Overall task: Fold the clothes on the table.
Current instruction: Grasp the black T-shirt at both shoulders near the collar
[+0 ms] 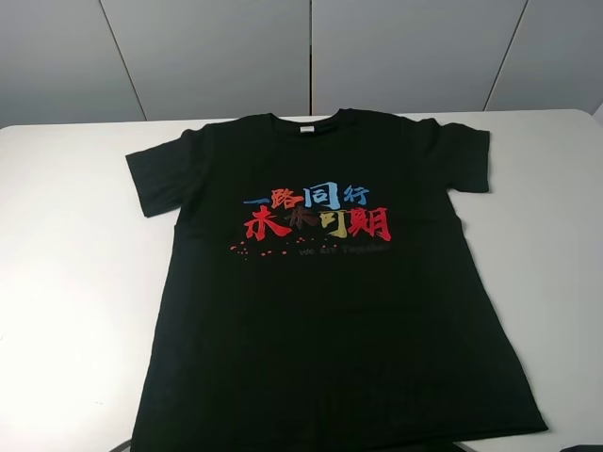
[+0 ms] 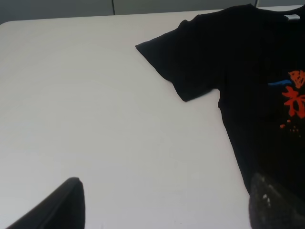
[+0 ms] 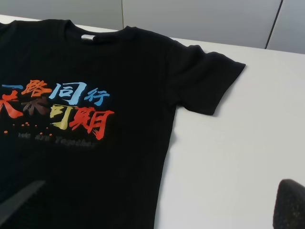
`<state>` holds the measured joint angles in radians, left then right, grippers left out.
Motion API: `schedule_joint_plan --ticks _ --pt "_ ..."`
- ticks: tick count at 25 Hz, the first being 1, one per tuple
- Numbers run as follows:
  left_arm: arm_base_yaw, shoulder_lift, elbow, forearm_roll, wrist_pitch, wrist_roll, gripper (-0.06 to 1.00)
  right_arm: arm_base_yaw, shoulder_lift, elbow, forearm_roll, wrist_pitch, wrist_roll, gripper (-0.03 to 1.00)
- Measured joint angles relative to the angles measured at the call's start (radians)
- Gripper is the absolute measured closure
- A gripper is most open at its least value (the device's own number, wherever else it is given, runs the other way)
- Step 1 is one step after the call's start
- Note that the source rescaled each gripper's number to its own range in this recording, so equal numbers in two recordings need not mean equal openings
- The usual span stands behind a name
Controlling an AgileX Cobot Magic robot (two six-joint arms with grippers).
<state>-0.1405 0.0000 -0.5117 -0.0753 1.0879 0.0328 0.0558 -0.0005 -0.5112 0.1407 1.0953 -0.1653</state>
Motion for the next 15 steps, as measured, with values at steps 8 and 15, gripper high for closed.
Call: schedule_joint_plan --ticks 8,15 --pt "0.000 0.000 0.000 0.000 0.000 0.000 0.04 0.000 0.000 0.000 0.000 0.000 0.000 -0.03" --pt "0.000 0.000 0.000 0.000 0.000 0.000 0.04 0.000 0.000 0.000 0.000 0.000 0.000 -0.03"
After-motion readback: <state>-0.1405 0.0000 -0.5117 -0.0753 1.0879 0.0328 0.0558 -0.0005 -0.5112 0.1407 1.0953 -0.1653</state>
